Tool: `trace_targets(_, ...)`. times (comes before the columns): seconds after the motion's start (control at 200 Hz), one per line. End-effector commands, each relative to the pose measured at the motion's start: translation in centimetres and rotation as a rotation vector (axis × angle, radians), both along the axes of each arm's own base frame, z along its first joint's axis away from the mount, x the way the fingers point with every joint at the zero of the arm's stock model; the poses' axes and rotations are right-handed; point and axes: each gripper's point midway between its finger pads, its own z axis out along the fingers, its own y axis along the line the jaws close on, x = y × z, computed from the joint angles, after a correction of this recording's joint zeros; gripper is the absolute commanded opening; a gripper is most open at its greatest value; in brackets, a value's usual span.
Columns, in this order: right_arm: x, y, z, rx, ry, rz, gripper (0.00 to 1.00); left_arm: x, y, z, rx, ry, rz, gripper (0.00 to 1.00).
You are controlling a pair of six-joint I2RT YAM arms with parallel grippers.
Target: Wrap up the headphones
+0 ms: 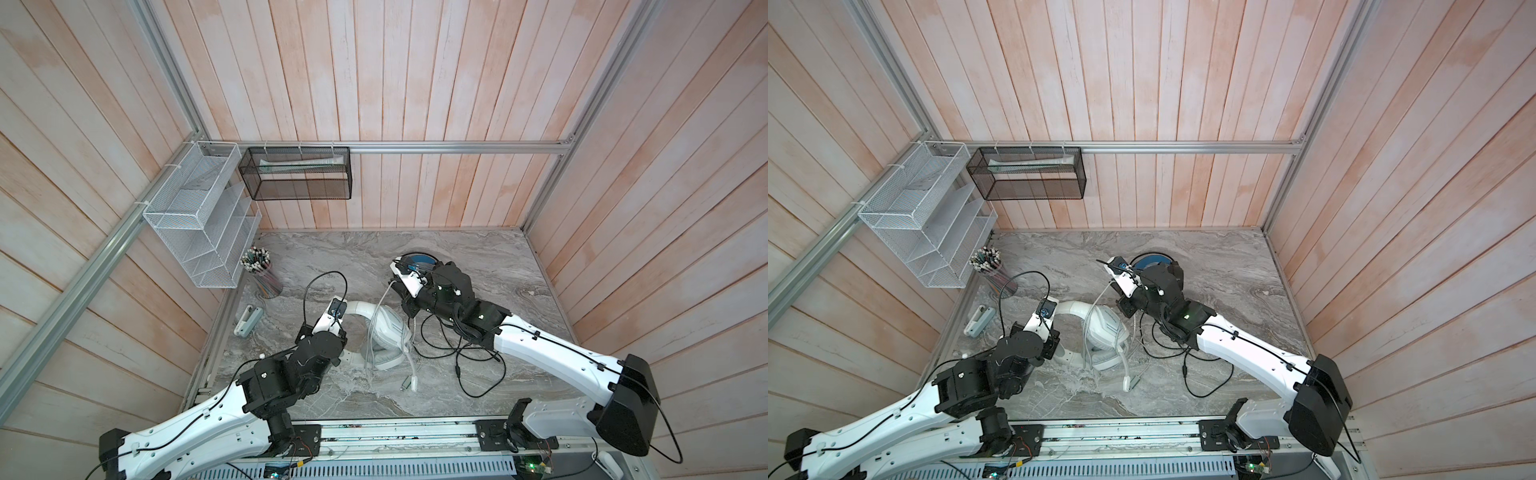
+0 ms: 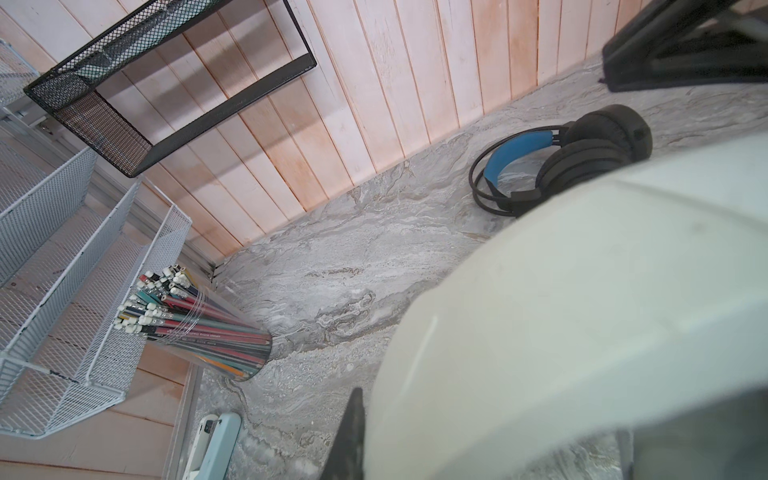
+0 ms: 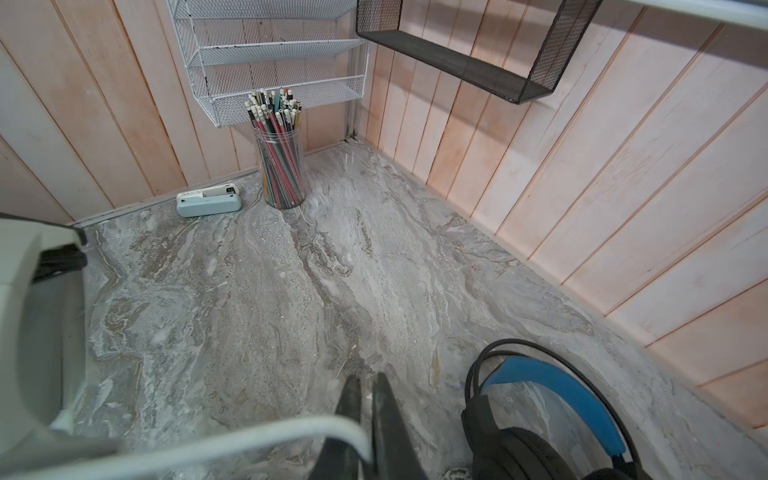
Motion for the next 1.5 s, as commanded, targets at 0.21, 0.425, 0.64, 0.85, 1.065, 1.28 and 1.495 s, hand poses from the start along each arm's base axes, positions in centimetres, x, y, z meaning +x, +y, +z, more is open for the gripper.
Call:
trace_targets(0.21, 0.3, -0.3, -0.4, 0.075, 0.031, -0.014, 0.21, -1.0, -2.2, 6.2, -0.29, 0.003, -0.096, 0.0)
trace_targets(0.425, 0.3, 0.0, -2.1, 0.086, 0.076, -0.019, 0.26, -2.6, -3.6, 9.7, -0.453, 0.03, -0.22, 0.0)
trace_targets(0.64, -0.3, -0.4, -2.7, 0.132, 0.092, -0.017, 0.24, -3.7, -5.1, 10.9, -0.522, 0.088, -0.306, 0.0)
trace_targets(0.85, -0.6, -0.6, -3.9, 0.148, 0.123, -0.016, 0.21, -4.1, -5.2, 12.3, -0.589, 0.096, -0.322, 0.0)
trace_targets(1.065, -2.4, -0.3, -5.9, 0.208, 0.181, 0.055, 0.35, -3.3, -3.7, 14.8, -0.633, 0.099, -0.206, 0.0)
trace_targets(1.28, -4.2, -0.9, -6.8, 0.243, 0.204, 0.102, 0.5, -2.4, -3.1, 16.1, -0.594, 0.132, -0.104, 0.0)
trace_targets(1.495, -5.8, -1.9, -7.9, 0.281, 0.237, 0.123, 0.59, -1.4, -2.3, 18.4, -0.534, 0.124, -0.028, 0.0)
